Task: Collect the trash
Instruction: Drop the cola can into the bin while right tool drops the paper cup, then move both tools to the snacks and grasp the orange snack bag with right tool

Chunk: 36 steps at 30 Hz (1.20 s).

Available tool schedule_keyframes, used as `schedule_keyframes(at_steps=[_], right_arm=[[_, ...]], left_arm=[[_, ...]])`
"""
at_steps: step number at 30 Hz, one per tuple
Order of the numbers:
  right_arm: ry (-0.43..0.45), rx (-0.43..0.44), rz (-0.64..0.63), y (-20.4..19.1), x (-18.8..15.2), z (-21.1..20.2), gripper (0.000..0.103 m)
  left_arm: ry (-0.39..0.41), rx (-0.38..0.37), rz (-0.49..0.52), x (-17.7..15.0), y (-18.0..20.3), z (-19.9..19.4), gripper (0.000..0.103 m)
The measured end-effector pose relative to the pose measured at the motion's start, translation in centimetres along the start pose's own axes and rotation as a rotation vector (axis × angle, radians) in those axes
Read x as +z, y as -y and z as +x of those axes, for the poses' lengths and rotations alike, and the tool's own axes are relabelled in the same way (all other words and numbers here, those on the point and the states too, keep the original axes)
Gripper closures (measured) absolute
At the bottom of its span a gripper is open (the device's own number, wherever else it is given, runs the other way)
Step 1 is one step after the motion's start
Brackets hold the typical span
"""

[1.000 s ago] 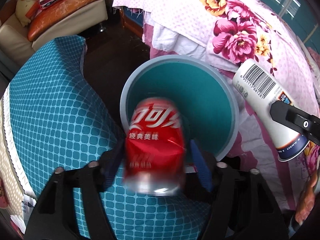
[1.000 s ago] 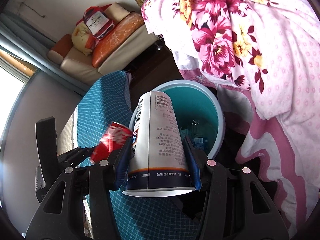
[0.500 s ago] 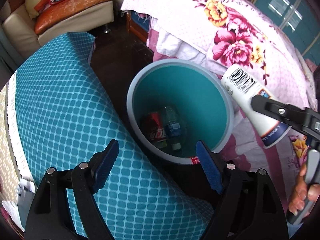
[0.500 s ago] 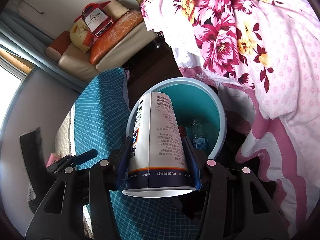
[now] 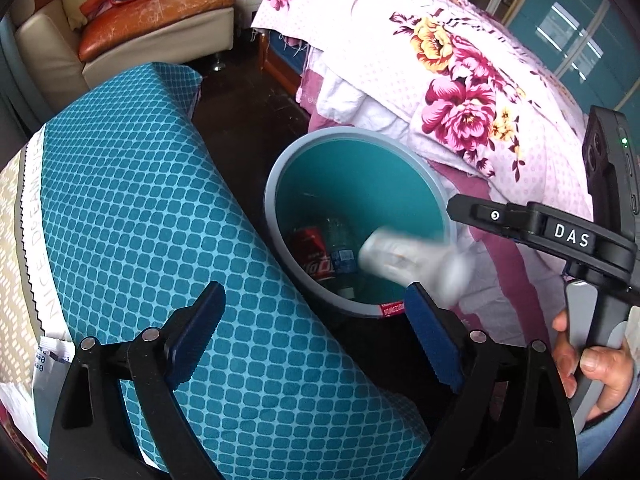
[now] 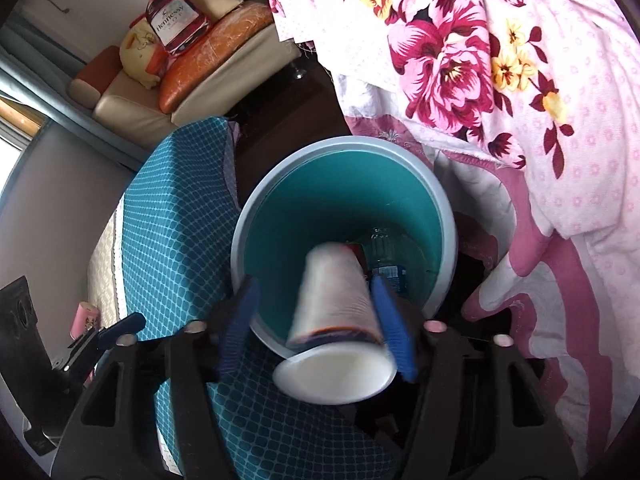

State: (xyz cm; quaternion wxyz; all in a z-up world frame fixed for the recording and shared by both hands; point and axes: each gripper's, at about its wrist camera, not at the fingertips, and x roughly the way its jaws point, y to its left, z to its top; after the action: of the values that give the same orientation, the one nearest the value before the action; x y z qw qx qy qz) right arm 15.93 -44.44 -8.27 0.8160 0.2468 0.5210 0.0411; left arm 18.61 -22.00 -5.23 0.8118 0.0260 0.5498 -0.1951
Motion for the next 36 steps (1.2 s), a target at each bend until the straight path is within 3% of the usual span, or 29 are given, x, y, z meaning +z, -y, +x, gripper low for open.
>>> schedule_keyframes(at_steps=[8, 19, 23, 36], right_arm=[[0.024, -0.017, -0.002, -0.7, -0.3, -1.2, 0.026], [0.030, -0.021, -0.042, -3.5, -1.8, -3.5, 0.025], [0.027, -0.017, -0.059, -5.0, -2.9, -4.0, 0.021], [-0.049, 0.021, -0.199, -12.1, -7.9, -4.2, 0.021]], left_arm=[[0.003, -0.004, -0.004, -1.0, -0.5, -0.9, 0.012], [0.036, -0.011, -0.033, -3.0, -1.8, -3.7, 0.012], [0.053, -0.004, -0.040, -4.4, -2.4, -5.3, 0.012], [0.078, 0.034, -0.097, -11.1, -7.7, -10.9, 0.012]])
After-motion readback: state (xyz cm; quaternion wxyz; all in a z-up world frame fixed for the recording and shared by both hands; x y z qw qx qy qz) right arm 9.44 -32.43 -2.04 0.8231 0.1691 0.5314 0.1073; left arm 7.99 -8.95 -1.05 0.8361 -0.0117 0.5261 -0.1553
